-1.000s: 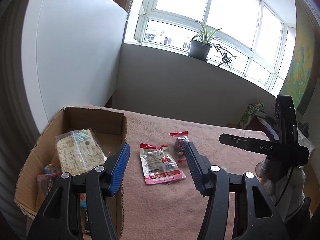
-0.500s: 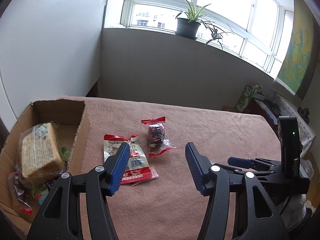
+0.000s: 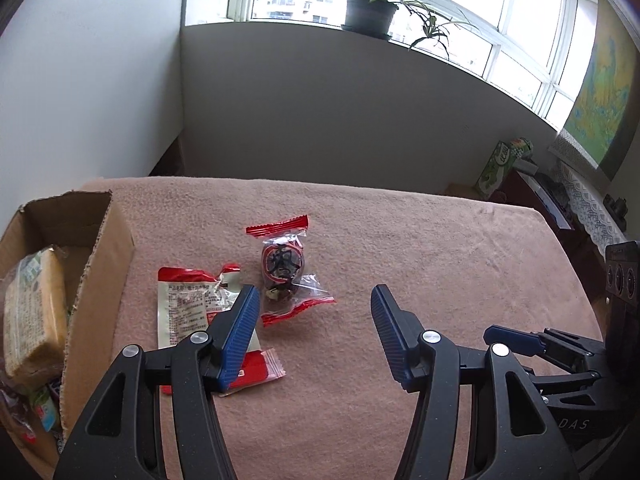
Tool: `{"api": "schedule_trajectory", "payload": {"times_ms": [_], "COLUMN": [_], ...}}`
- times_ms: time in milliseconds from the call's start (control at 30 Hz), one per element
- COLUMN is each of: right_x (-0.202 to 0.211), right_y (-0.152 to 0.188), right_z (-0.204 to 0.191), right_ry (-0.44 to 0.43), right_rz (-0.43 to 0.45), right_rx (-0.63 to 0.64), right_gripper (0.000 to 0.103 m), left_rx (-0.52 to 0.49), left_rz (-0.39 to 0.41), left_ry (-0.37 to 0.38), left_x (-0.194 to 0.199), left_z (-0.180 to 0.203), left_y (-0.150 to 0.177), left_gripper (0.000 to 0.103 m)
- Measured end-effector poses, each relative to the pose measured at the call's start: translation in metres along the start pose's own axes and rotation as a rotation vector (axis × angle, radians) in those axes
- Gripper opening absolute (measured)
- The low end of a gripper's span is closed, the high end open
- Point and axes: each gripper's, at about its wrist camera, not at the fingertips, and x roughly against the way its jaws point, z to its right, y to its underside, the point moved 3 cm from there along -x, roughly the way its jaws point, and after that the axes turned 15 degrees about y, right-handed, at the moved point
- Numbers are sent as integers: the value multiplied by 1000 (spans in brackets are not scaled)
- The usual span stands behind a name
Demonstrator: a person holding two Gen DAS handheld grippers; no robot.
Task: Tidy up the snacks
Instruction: 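Grasp the red-wrapped dark candy with the left tool while the right tool grips the small green candy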
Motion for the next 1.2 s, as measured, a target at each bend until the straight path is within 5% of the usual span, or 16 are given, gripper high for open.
{"api": "schedule_trajectory", "payload": {"times_ms": [800,1200], "right_x": [-32,-44], "right_y": [-6,-5], "right_z": [-17,-44], "right_ry": [-70,88], "right_rz": [-116,-73], "right_rx": [-83,31], "right_gripper": [48,33], "left_rx": [158,139], "left_rz": [-86,-105], "left_ry": [12,-2], "left_x": [-49,-66], "left_z": [-42,-41], "left_y": [-19,-19], "left_gripper": [57,56]}}
